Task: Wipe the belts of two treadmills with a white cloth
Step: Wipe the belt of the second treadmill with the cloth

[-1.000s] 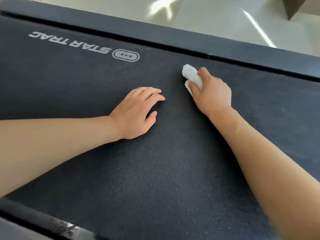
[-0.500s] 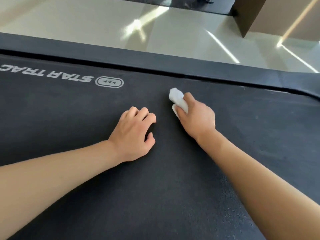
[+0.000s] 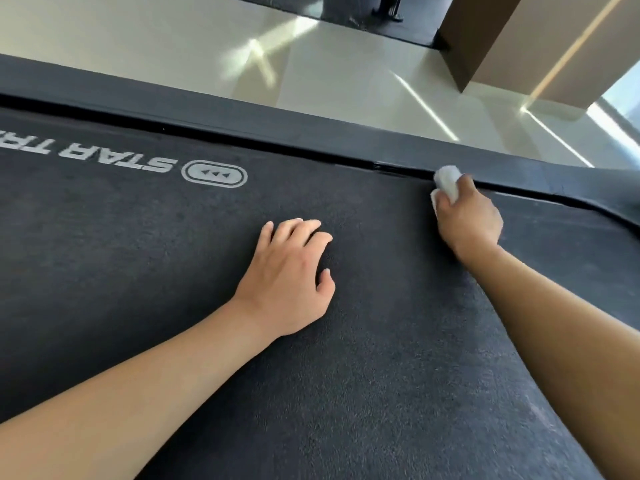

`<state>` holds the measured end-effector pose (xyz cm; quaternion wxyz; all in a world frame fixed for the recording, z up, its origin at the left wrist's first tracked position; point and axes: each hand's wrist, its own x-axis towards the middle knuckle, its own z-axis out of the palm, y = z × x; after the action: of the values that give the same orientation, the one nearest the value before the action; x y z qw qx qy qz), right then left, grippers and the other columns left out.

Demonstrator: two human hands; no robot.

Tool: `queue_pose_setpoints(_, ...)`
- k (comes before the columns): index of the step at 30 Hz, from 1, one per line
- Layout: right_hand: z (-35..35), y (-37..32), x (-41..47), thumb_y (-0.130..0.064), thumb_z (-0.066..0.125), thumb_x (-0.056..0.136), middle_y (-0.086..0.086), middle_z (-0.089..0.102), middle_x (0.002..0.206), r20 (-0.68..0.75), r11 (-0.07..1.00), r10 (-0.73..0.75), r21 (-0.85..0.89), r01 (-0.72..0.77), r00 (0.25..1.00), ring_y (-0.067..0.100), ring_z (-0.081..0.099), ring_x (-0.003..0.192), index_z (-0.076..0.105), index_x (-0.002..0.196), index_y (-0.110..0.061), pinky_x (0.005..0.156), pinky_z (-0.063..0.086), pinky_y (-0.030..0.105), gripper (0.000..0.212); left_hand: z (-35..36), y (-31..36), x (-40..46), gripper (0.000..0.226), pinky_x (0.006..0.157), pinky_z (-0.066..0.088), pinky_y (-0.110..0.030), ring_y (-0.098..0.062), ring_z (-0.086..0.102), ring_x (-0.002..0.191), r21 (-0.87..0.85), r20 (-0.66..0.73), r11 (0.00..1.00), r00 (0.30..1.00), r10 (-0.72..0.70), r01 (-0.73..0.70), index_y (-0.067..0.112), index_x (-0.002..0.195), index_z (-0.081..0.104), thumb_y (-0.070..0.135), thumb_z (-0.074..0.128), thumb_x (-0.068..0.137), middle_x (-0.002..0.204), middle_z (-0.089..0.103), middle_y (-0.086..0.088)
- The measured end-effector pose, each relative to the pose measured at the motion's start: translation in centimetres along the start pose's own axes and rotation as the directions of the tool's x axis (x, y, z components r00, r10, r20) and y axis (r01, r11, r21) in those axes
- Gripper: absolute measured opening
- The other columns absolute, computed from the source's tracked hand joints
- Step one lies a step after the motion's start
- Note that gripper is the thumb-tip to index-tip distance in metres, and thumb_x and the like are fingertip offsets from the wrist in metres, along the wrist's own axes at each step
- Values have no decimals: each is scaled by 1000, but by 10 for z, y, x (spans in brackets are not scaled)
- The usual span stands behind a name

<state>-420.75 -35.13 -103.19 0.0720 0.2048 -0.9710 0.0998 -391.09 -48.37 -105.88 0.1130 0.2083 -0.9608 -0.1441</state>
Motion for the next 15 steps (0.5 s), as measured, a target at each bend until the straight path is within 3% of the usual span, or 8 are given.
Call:
queue_pose_setpoints(3,21,-108,-10,-44,45,102,14,62,124,71,961,-266,-60,271,961,36,66,98,46,137,-23,68,41,36,40,-3,2,0,51,117,36,-56,-26,51,132,0,-10,1000,1000,11,-11,19,128,66,42,44,89,137,57,-1)
queue_pose_setpoints(7,24,-248,-66,-53,51,98,3,69,107,200,773,-630,251,583,750,30,66,97,49,129,-26,68,42,35,42,-9,-6,-4,39,101,48,-44,-27,54,106,-31,-50,999,998,-44,42,15,110,68,32,43,85,111,57,-7)
queue_pose_setpoints(10,18,-255,-66,-54,56,96,0,66,100,243,705,-707,313,637,664,28,64,95,52,123,-26,69,41,35,39,-12,-8,-2,45,87,52,-44,-28,53,95,-40,-73,999,997,-33,30,15,108,69,30,36,82,104,54,-7)
queue_pose_setpoints(12,16,-222,-52,-56,55,96,-3,60,89,220,749,-659,268,605,719,29,62,88,51,117,-27,66,38,35,36,-14,-21,-9,54,95,52,-46,-26,56,104,-56,-67,998,997,35,-39,21,122,72,34,33,87,113,59,-4)
queue_pose_setpoints(15,12,-131,-24,-64,48,96,4,65,92,123,917,-391,140,374,912,35,63,88,49,116,-27,68,42,38,42,-18,-53,-36,57,125,30,-50,-19,41,146,-52,9,995,996,91,-90,40,148,55,44,28,98,156,49,9)
